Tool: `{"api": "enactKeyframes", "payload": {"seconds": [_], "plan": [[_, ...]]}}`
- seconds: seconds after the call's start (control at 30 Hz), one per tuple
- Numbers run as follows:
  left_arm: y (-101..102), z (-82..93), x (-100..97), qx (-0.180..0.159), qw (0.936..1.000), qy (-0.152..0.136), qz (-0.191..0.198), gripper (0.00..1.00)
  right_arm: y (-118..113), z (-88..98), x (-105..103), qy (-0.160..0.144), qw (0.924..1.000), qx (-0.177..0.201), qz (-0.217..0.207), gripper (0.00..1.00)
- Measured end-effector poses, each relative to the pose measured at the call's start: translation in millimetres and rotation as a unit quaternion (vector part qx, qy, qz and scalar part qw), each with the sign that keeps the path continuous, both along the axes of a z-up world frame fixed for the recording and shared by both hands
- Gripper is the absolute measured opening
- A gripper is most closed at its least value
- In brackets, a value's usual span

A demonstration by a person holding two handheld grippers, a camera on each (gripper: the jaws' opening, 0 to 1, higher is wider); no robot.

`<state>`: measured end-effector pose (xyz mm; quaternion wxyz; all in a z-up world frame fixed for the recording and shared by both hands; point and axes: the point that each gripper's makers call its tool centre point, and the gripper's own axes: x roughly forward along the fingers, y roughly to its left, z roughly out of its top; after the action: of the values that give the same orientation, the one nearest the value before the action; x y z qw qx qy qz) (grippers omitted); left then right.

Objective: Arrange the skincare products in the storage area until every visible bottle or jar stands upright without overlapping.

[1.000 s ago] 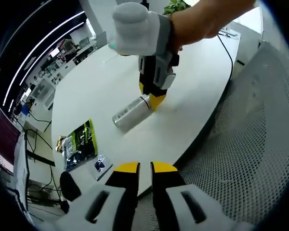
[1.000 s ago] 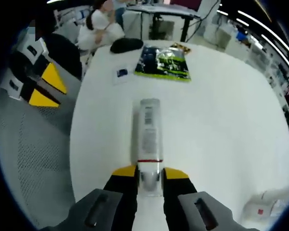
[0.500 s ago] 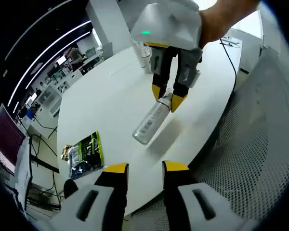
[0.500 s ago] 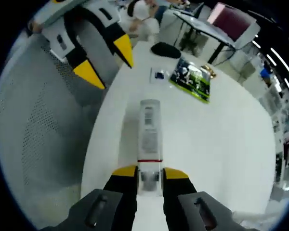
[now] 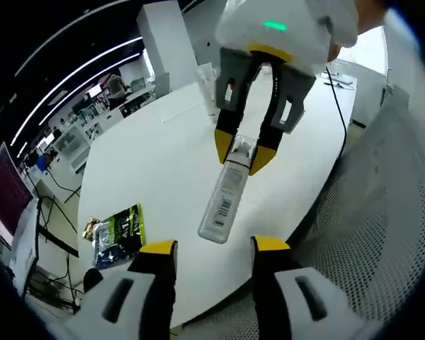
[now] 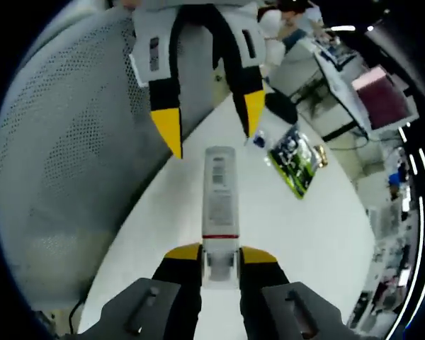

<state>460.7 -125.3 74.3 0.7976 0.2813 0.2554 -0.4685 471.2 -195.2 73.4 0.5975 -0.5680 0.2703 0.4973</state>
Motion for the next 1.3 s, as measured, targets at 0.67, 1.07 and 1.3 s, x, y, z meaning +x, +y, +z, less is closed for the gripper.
{"api": "enactKeyframes", "payload": {"seconds": [0.67,1.07,1.3], "plan": [[-0.8,0.1,-1.6,-0.013,0.9997,0.016,0.010,0.31,6.8,14.7,0.1,-0.052,0.9965,-0.022,0.061,0.15],[-9.1,6.6,-7.9,-0.059,0.9968,0.052,0.012,0.35,6.2,39.4,8.9,-0.160,0.9759,-0.070,0.131,0.14],[-19.0,9.8,-20.0,-0.092,0.9910,0.097,0.002,0.41,20.5,34.1,-3.3,-0.185,0.9613,-0.086,0.185,0.14]]}}
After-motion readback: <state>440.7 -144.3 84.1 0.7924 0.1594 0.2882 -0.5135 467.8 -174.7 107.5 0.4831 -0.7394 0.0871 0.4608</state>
